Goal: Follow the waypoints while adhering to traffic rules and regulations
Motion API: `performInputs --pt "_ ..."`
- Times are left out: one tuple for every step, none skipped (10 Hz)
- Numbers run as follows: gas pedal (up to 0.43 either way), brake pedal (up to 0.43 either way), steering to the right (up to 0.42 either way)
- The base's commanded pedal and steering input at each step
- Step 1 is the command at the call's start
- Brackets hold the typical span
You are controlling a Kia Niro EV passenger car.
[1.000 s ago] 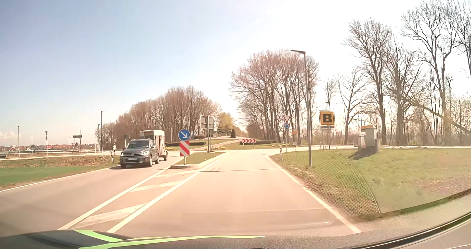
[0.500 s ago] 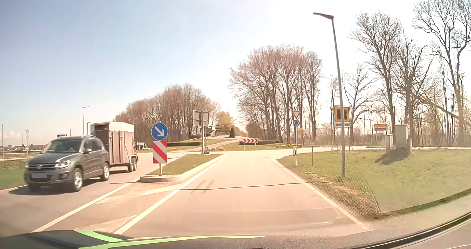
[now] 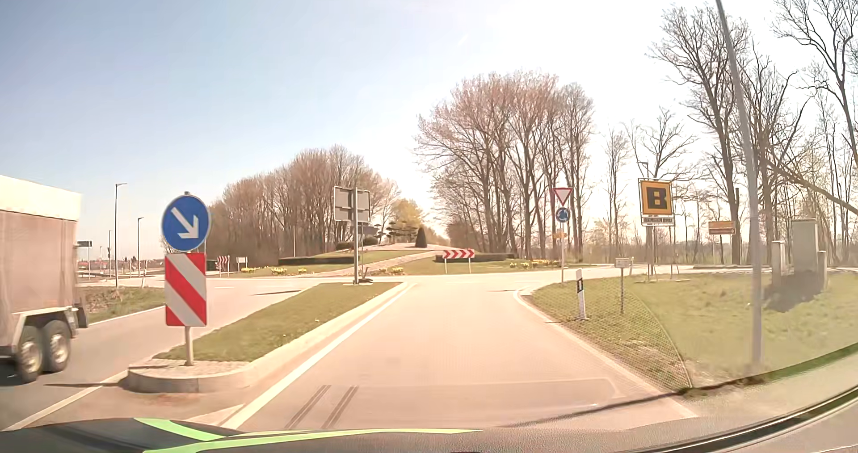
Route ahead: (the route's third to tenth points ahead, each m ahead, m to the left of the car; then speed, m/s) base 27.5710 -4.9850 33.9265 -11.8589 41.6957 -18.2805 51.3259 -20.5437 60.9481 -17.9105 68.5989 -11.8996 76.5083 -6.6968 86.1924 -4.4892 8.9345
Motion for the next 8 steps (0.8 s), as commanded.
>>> performInputs --pt "0.000 0.226 0.014" --pt "0.000 0.232 0.014" --pt "0.000 0.232 0.014" --pt "0.000 0.232 0.014" --pt "0.000 0.220 0.014" --pt "0.000 0.189 0.016" --pt "0.000 0.146 0.020" --pt "0.000 0.110 0.025"
